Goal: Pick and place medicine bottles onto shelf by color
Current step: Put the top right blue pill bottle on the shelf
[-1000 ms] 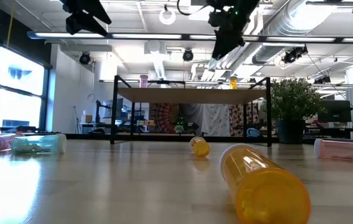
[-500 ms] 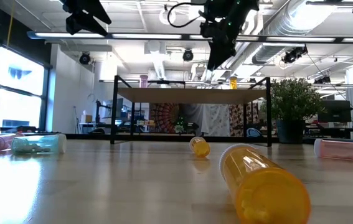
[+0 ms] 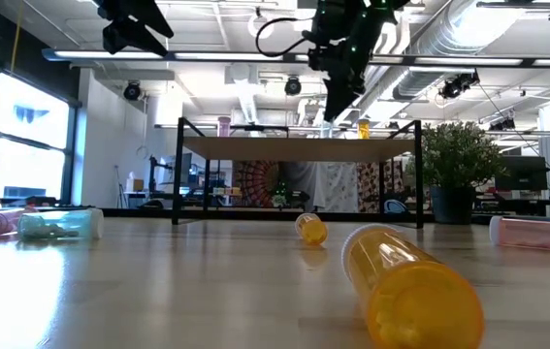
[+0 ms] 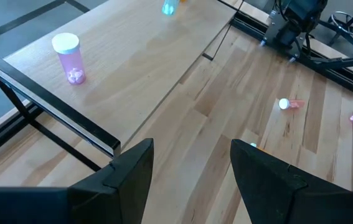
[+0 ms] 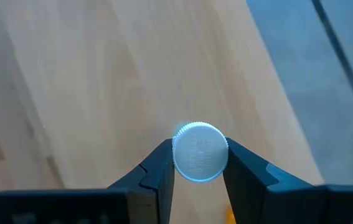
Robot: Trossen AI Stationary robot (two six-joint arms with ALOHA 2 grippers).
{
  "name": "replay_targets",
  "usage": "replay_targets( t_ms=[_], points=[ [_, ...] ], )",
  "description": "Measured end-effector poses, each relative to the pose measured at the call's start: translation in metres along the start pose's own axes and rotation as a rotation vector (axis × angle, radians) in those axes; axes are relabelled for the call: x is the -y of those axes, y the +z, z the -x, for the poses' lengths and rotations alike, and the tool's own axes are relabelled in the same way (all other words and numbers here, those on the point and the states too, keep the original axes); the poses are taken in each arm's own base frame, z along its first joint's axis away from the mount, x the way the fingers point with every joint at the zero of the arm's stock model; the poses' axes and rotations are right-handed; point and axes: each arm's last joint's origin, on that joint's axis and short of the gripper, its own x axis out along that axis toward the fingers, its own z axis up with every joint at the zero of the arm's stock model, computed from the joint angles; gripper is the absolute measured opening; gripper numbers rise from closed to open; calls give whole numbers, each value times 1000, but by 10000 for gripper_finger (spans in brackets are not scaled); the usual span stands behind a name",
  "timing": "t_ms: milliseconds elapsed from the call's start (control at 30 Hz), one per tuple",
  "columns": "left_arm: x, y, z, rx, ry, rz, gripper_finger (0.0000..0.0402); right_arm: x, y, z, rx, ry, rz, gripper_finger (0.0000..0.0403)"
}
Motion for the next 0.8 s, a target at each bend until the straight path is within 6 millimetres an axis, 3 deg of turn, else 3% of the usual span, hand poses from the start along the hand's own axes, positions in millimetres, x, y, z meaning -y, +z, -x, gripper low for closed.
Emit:
replay_targets(
  t_ms=[800],
  points=[
    [0, 0, 0, 0, 0, 0, 202, 1, -1, -8, -36, -22, 29, 104]
  ],
)
